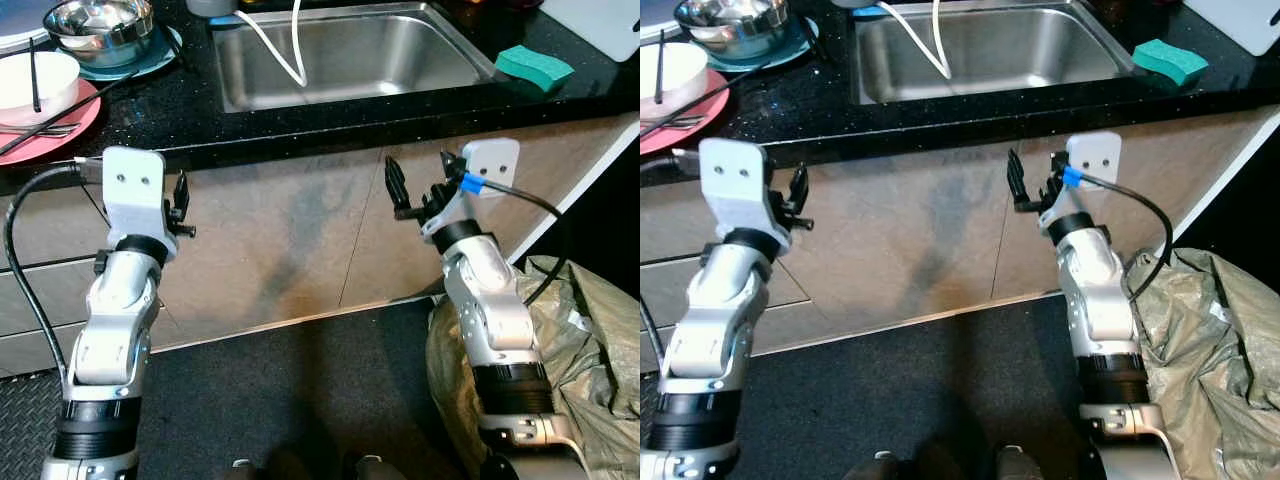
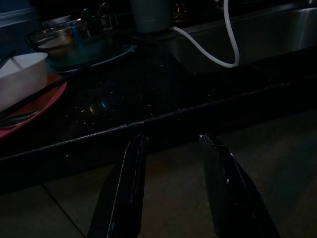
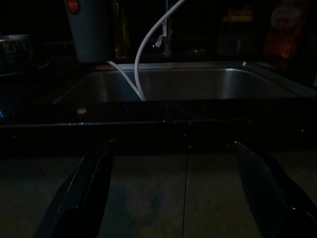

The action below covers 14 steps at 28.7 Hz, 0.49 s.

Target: Kitchen organization

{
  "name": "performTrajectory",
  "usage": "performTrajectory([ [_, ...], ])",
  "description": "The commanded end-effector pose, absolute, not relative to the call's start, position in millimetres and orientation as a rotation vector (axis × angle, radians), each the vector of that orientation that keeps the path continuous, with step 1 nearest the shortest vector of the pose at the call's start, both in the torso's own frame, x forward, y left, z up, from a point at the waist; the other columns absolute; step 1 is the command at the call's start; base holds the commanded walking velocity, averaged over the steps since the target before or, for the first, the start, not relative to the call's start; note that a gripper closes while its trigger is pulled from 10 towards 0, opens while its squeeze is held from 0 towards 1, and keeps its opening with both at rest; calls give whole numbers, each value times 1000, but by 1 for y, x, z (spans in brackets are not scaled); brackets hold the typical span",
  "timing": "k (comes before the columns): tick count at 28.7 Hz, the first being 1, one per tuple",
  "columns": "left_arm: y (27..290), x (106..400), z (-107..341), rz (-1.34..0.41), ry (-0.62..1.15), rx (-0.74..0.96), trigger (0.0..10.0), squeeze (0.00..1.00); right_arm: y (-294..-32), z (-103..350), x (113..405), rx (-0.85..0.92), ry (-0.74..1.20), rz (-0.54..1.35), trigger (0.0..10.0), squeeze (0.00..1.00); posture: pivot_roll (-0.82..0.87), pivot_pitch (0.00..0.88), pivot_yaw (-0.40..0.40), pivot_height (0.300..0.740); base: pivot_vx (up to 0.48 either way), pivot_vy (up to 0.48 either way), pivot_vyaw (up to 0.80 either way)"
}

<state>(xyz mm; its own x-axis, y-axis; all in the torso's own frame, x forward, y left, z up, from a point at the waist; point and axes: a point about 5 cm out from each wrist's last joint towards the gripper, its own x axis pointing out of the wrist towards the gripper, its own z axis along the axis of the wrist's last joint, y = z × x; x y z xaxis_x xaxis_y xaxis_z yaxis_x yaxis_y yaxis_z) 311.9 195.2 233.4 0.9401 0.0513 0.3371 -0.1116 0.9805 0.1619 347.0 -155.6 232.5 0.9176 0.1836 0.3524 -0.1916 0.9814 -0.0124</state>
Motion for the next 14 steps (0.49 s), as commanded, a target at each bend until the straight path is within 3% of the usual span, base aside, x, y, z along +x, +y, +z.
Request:
performTrajectory([
  [1,198,311,235,87,-338,210,10000,0,-158,234,347,36,-362,193,10000,0,3,160,6,740,0,0,0],
  [10,193,311,235,72,-346,211,10000,0,-157,234,347,35,-362,195,10000,0,1,165,5,740,0,0,0],
  [14,192,311,235,66,-346,214,10000,0,-157,233,346,35,-358,198,10000,0,2,167,6,740,254,0,0],
])
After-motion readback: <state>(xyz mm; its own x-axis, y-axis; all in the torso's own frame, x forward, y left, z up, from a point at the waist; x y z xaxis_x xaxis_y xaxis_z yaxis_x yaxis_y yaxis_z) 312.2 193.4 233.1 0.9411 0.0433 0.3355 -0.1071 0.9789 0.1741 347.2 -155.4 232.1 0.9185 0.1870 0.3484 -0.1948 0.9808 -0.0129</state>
